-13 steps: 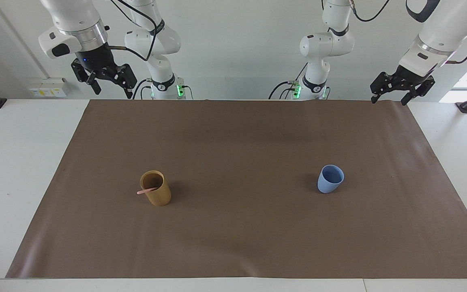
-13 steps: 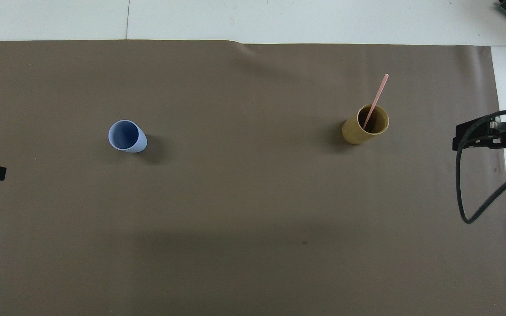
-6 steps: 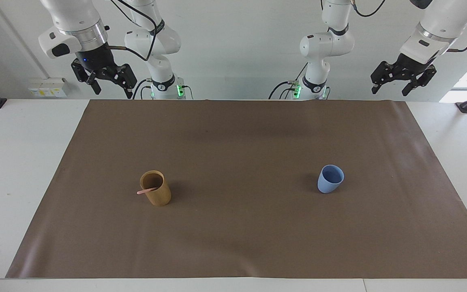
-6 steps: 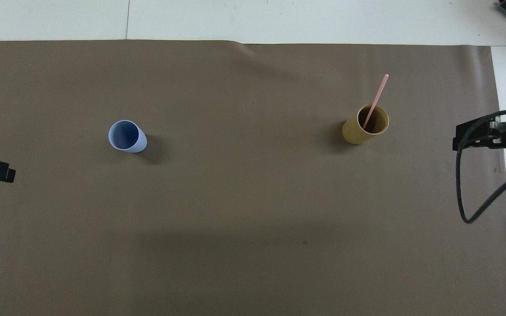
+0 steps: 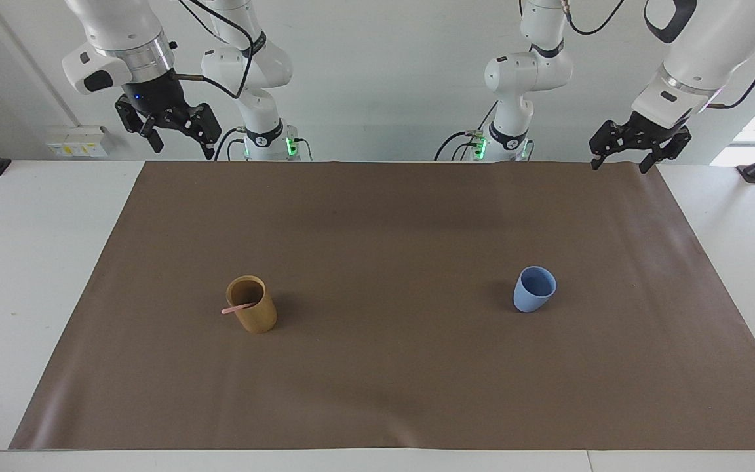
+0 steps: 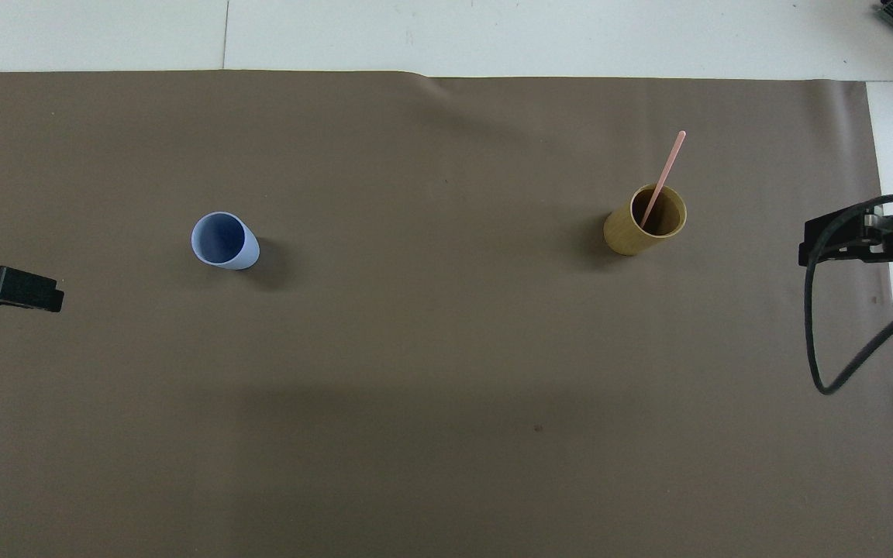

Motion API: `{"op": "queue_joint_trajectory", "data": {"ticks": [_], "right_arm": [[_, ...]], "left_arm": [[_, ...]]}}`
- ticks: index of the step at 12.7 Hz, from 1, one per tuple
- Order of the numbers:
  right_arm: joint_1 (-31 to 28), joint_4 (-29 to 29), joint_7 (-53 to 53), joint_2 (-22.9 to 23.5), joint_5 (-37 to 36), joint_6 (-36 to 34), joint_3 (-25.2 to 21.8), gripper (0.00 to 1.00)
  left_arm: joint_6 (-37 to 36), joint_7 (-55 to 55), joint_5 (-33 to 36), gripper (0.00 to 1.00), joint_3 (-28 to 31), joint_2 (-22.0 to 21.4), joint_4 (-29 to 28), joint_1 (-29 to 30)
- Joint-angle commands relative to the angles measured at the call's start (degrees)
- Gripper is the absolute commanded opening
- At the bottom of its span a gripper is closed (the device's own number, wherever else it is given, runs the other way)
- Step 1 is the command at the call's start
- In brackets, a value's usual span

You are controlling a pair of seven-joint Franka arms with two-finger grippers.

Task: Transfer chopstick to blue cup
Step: 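Reach the left gripper to the light-blue cup and grasp it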

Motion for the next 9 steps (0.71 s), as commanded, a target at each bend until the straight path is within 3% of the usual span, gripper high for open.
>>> {"op": "queue_joint_trajectory", "data": {"ticks": [1, 6, 9], "right_arm": [[-0.58, 0.33, 0.71, 0.08, 0.15, 0.12, 0.40, 1.00], [-0.58, 0.33, 0.71, 0.08, 0.15, 0.12, 0.40, 1.00], [-0.58, 0.42, 0.71, 0.08, 0.15, 0.12, 0.40, 1.00]], "left_arm": [[3.92, -1.90, 0.08, 1.00, 0.44, 0.93, -1.18, -0.08], [23.15, -8.13, 0.08, 1.00, 0.53, 8.66, -2.15, 2.29], [29.84, -13.51, 0.08, 1.00, 0.44, 16.12, -3.54, 0.54]]}}
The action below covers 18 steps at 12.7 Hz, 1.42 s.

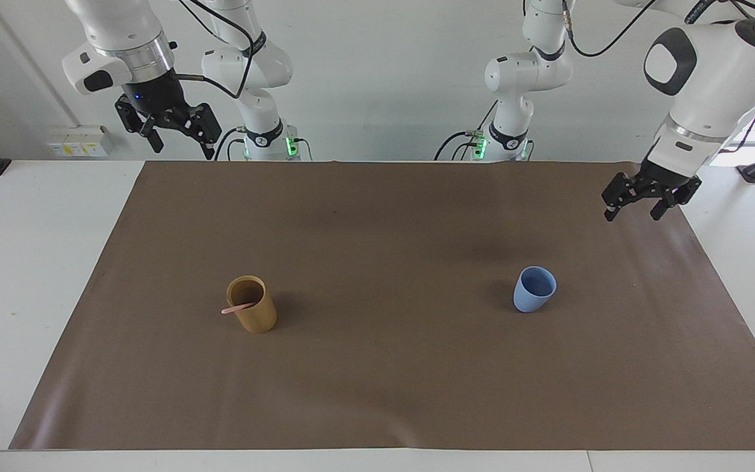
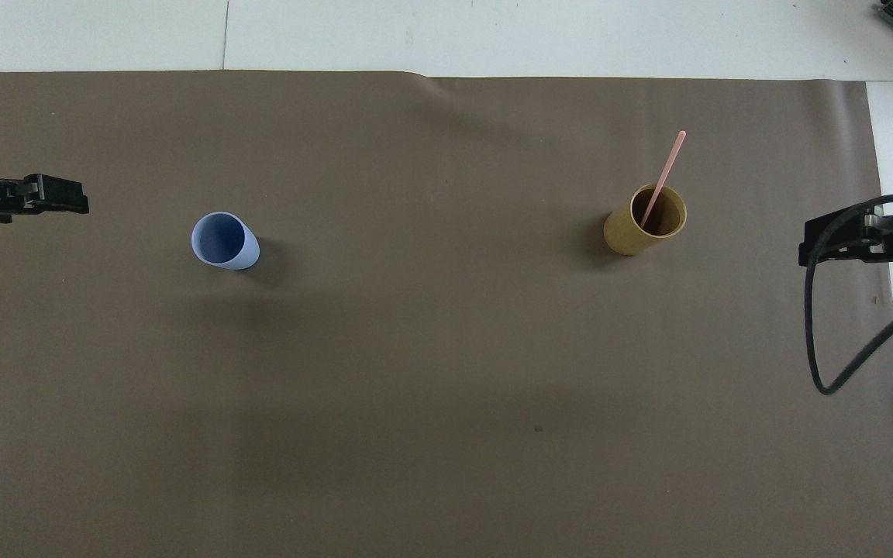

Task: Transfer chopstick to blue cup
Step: 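Reach the left gripper to the light-blue cup and grasp it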

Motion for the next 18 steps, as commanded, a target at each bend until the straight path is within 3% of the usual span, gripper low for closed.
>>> {"op": "queue_joint_trajectory", "data": {"ticks": [1, 5, 8, 11, 13, 14, 15, 16, 18], "right_arm": [[-0.58, 0.33, 0.71, 0.08, 0.15, 0.12, 0.40, 1.00], [-0.58, 0.33, 0.71, 0.08, 0.15, 0.12, 0.40, 1.00], [-0.23, 0.42, -0.08, 0.08, 0.15, 0.29, 0.93, 1.00], [-0.49, 0.42, -6.13, 0.25, 0.76, 2.83, 0.93, 1.00], [-0.49, 0.07, -6.15, 0.08, 1.29, 2.41, 0.67, 1.00], [-0.58, -0.45, -6.15, -0.18, 1.29, 2.40, 0.41, 1.00], [-0.67, -0.46, -6.15, -0.27, 1.29, 2.40, 0.32, 1.00], [-0.67, -0.46, -6.06, -0.27, 1.29, 2.58, 0.23, 1.00], [-0.67, -0.46, -6.06, -0.27, 1.29, 2.49, 0.14, 1.00]], "left_arm": [[5.62, -3.09, 0.09, 1.00, -0.36, 5.19, -2.15, -1.01], [9.21, -10.72, 0.09, 1.00, -0.36, 6.17, -7.23, -7.85], [11.34, -10.83, 0.09, 1.00, -0.45, 4.24, -11.56, -7.96], [12.39, -10.83, 0.09, 1.00, -0.36, 5.20, -11.65, -7.96], [17.37, -12.14, 0.09, 1.00, -0.36, 6.35, -13.92, -8.22], [19.23, -14.41, 0.09, 0.83, -0.36, 6.52, -13.84, -8.14], [19.43, -15.74, 0.09, 0.27, -0.45, 6.61, -13.67, -8.05], [19.17, -16.01, 0.09, 0.00, -0.36, 6.61, -13.84, -8.22], [19.69, -15.66, 0.09, 0.00, -0.36, 6.79, -13.06, -8.22]]}}
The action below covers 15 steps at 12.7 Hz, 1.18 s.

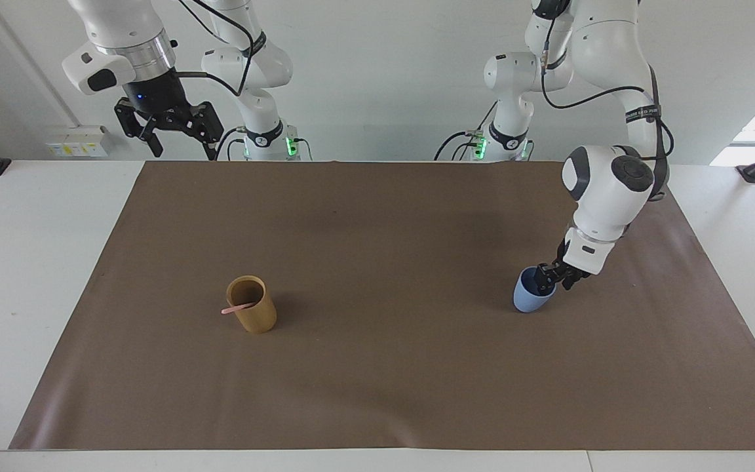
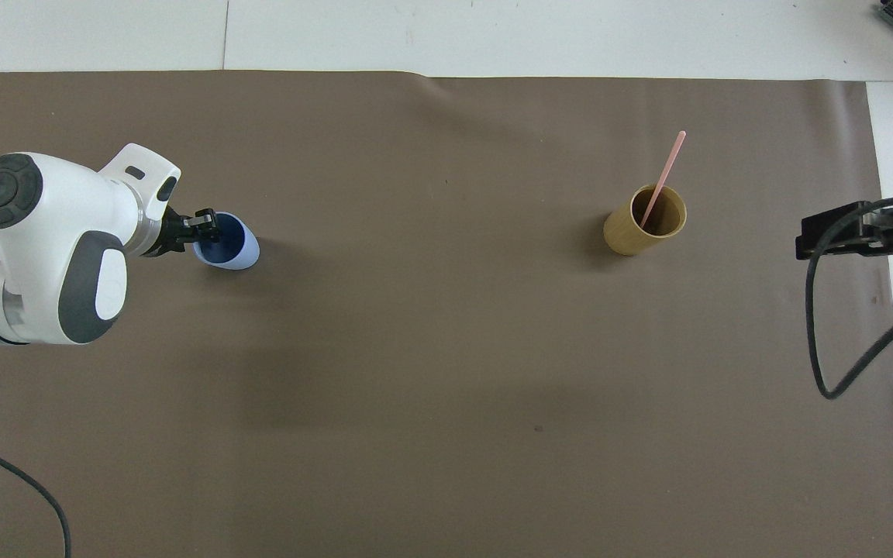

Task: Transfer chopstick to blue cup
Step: 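Reach the left gripper to the light-blue cup and grasp it, then slide the blue cup with the left gripper toward the table center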

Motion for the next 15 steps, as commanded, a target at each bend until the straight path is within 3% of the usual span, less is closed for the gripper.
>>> {"op": "queue_joint_trajectory", "data": {"ticks": [1, 4, 8, 13, 15], "right_arm": [[-0.61, -0.43, -1.45, -0.29, 1.07, 0.44, 0.03, 1.00], [-0.61, -0.43, -1.45, -0.29, 1.07, 0.44, 0.03, 1.00], [-0.61, -0.43, -1.45, -0.29, 1.07, 0.44, 0.03, 1.00], [-0.61, -0.43, -1.45, -0.29, 1.07, 0.44, 0.03, 1.00], [-0.70, -0.43, -1.45, -0.29, 1.07, 0.44, 0.03, 1.00]], "left_arm": [[1.40, -0.67, 0.12, 0.00, 0.25, -0.39, 0.02, -0.29], [-0.35, -0.57, 0.29, 0.00, 0.25, 1.46, 5.19, -0.55], [-9.58, -1.54, 0.99, 0.00, 0.08, -1.53, 11.70, -5.54], [-10.73, -11.82, 4.34, 0.00, -0.01, -3.46, 9.53, -18.11], [-9.33, -14.27, 4.77, 0.00, -0.01, -2.06, 8.90, -22.33]]}}
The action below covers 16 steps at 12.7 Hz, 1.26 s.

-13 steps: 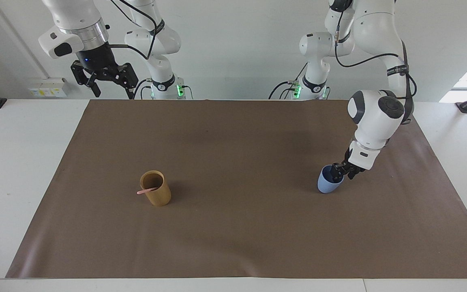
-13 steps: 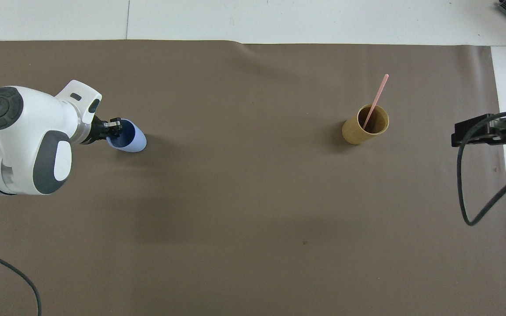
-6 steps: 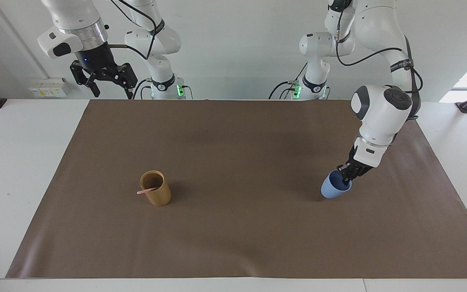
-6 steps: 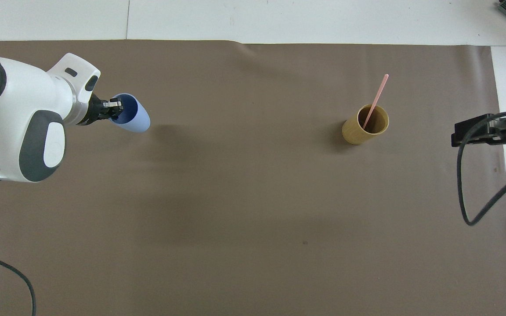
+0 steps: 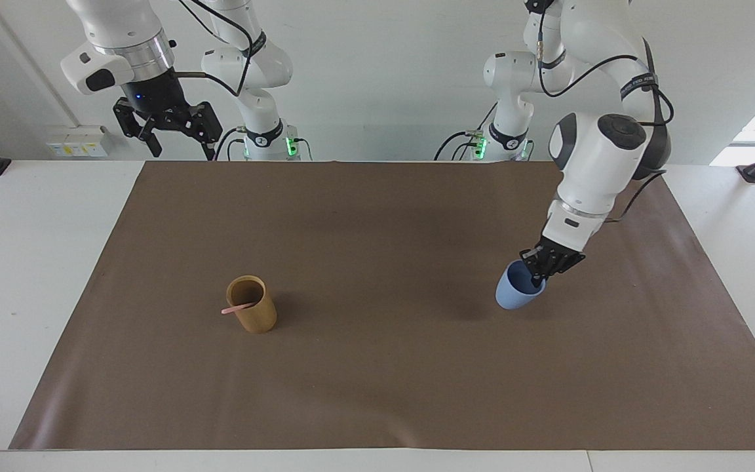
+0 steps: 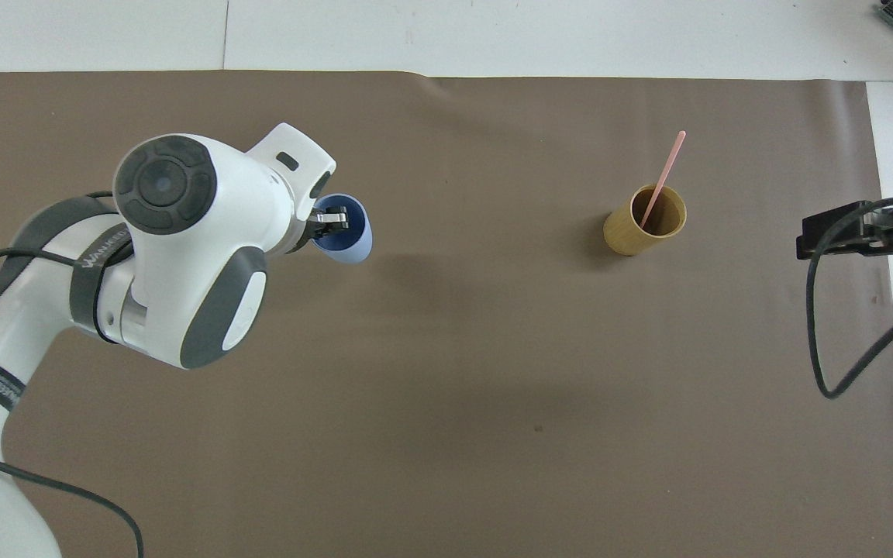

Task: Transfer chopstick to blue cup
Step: 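Slide the blue cup with the left gripper toward the table center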

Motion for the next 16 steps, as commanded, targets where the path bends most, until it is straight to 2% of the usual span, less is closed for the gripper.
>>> {"op": "queue_joint_trajectory", "data": {"ticks": [1, 3, 6, 8, 16], "right_arm": [[-0.61, -0.43, -1.45, -0.29, 1.07, 0.44, 0.03, 1.00], [-0.61, -0.43, -1.45, -0.29, 1.07, 0.44, 0.03, 1.00], [-0.61, -0.43, -1.45, -0.29, 1.07, 0.44, 0.03, 1.00], [-0.70, -0.43, -1.45, -0.29, 1.07, 0.44, 0.12, 1.00], [-0.61, -0.43, -1.45, -0.29, 1.07, 0.44, 0.03, 1.00]], "left_arm": [[2.56, -2.69, 3.00, 0.00, 1.07, 0.22, -3.22, -4.99], [8.45, -3.13, 4.68, 0.00, 1.07, 0.84, -4.99, -6.06], [13.38, -4.44, 4.77, 0.00, 1.07, 2.86, -5.26, -7.29], [14.18, -6.03, 4.77, 0.00, 1.07, 4.44, -5.26, -8.61], [16.73, -8.58, 4.68, 0.00, 0.99, 5.50, -7.28, -9.84]]}}
